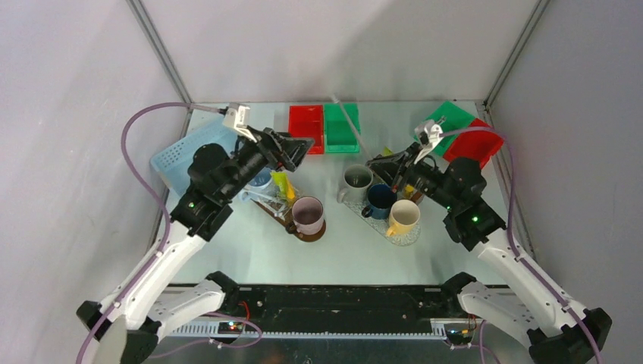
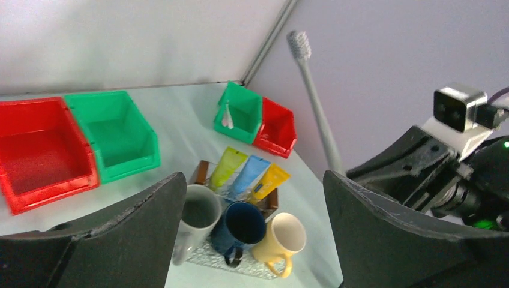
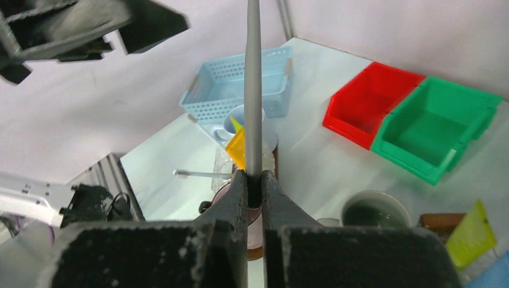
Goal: Prepare toiletry sets of a toothbrush and toothpaste on the tray
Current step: Pick up the toothbrush from the storage box.
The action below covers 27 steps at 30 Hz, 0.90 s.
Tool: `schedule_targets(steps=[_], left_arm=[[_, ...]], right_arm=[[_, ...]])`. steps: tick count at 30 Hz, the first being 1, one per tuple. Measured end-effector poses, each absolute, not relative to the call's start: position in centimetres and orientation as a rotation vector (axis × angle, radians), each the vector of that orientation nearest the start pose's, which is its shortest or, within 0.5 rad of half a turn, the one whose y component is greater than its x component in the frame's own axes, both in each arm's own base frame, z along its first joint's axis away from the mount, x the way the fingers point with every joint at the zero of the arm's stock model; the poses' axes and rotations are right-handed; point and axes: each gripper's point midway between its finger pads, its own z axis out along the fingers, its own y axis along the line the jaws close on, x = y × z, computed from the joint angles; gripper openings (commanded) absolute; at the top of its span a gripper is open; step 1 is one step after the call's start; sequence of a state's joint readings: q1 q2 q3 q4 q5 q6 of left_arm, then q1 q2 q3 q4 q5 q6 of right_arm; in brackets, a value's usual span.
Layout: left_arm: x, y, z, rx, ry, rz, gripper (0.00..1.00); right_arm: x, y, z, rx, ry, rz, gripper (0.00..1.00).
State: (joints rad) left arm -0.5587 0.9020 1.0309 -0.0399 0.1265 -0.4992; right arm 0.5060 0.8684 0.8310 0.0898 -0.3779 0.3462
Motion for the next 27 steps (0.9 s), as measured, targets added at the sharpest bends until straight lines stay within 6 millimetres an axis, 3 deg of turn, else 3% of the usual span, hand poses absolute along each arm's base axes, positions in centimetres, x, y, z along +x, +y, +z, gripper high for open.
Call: schedule_targets(steps=[7, 13, 19, 23, 25, 27], left_arm=[[27.2, -25.1, 40.9, 0.134, 1.525, -1.062, 0.84], [26.7, -27.7, 41.7, 0.132, 1.498, -1.163, 0.74], [25.8, -29.6, 41.1, 0.127, 1.499, -1.24, 0.64], [25.6, -30.8, 40.1, 0.127, 1.523, -1.271, 0.51], [25.6, -31.2, 39.6, 0.123, 1.536, -1.279, 0.4], [25.5, -31.4, 39.5, 0.119, 1.539, -1.287, 0.23]], right_arm=[[22.9, 26.3, 33.5, -0.583, 1.479, 0.986, 0.0], [22.7, 27.0, 33.3, -0.584, 1.457, 0.974, 0.0], [22.8, 27.2, 33.9, -0.567, 1.43, 0.969, 0.0], [22.8, 27.5, 34.1, -0.561, 1.414, 0.975, 0.0], [22.7, 27.7, 34.2, -0.561, 1.41, 0.977, 0.0], [22.6, 27.9, 34.1, -0.567, 1.409, 0.983, 0.01]])
